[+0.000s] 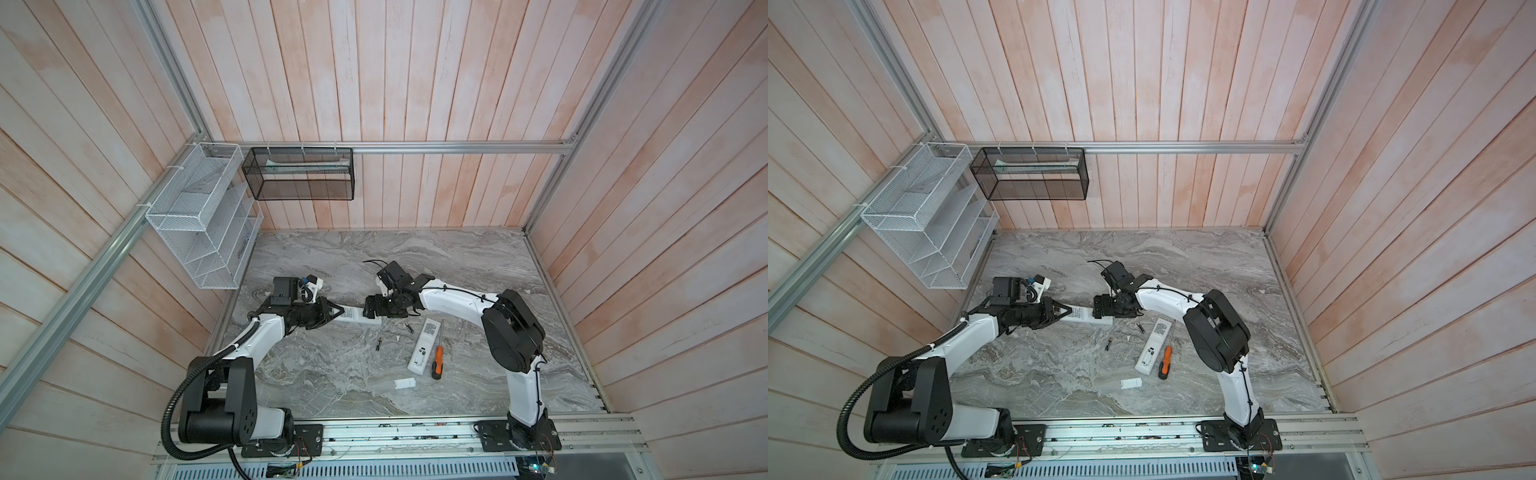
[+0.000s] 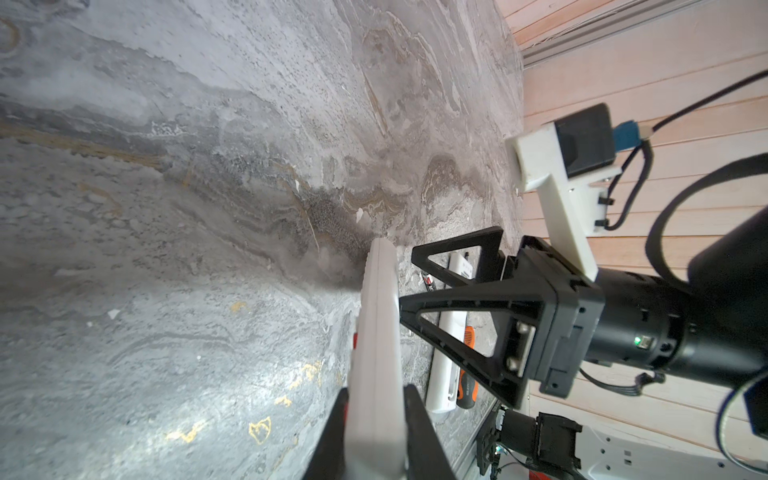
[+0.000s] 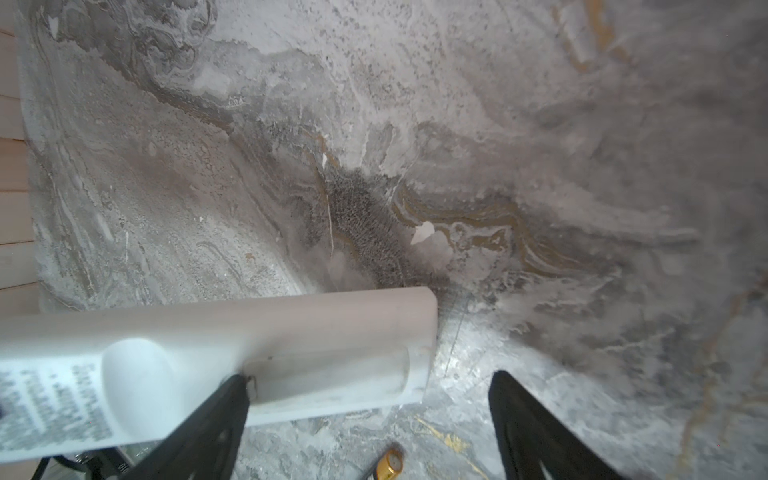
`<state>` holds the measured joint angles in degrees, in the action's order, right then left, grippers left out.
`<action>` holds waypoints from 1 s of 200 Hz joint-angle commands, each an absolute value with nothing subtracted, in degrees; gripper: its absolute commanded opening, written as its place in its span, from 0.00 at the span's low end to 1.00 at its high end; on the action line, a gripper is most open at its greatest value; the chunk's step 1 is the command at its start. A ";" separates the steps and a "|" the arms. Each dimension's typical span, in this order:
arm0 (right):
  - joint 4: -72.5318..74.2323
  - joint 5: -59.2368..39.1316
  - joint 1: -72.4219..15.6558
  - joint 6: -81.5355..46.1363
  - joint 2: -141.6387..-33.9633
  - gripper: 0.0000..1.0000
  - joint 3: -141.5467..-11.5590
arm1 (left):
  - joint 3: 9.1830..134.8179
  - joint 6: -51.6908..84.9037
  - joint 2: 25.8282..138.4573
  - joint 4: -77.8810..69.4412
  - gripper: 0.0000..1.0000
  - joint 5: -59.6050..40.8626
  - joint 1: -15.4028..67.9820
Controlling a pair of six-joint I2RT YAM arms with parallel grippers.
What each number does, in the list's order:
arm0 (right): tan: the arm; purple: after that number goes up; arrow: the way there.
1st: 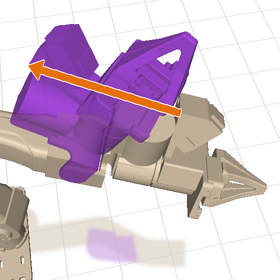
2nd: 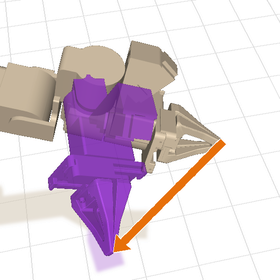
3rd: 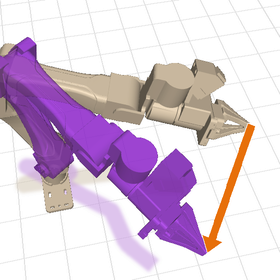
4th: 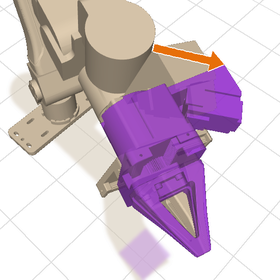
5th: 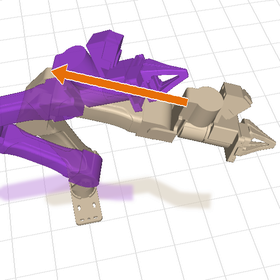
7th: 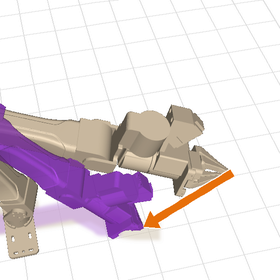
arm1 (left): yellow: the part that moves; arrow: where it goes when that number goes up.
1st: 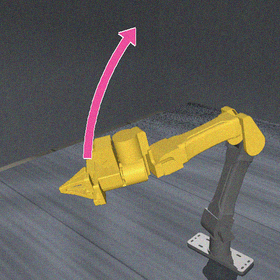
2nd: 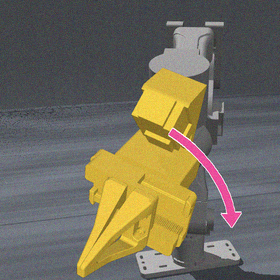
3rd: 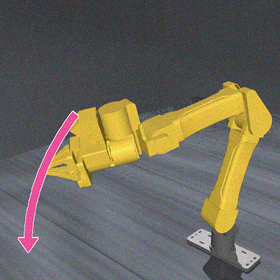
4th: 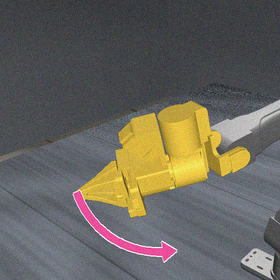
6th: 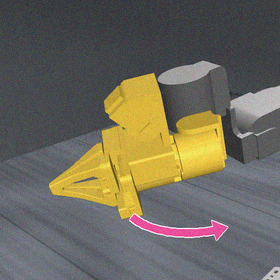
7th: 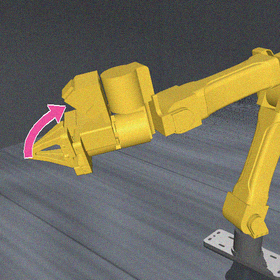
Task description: Unload the batteries from the remote control
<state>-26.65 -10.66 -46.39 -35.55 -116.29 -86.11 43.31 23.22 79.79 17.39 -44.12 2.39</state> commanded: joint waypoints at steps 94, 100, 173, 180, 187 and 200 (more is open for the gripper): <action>-38.14 2.53 -43.64 -32.83 -105.30 0.93 -82.41 | 44.87 19.85 78.31 22.15 0.00 -34.54 2.46; -37.54 1.94 -43.50 -32.44 -104.40 0.93 -82.05 | 44.85 19.85 78.44 22.07 0.00 -34.69 2.46; -24.01 -13.43 -42.59 -29.15 -97.06 0.93 -75.26 | 45.10 19.71 80.09 22.15 0.00 -35.54 2.45; -23.70 -14.69 -42.16 -29.01 -96.64 0.93 -74.64 | 45.04 19.76 80.24 22.19 0.00 -35.74 2.44; -23.28 -15.84 -41.68 -29.05 -96.02 0.93 -73.64 | 45.00 19.85 80.41 22.14 0.00 -35.90 2.42; -22.61 -17.00 -40.54 -29.32 -94.21 0.93 -71.18 | 44.91 19.93 80.91 21.81 0.00 -36.86 2.24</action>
<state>-24.73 -12.05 -42.44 -29.95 -96.68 -74.76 44.73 22.06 78.72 19.31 -40.77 2.76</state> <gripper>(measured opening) 0.926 0.182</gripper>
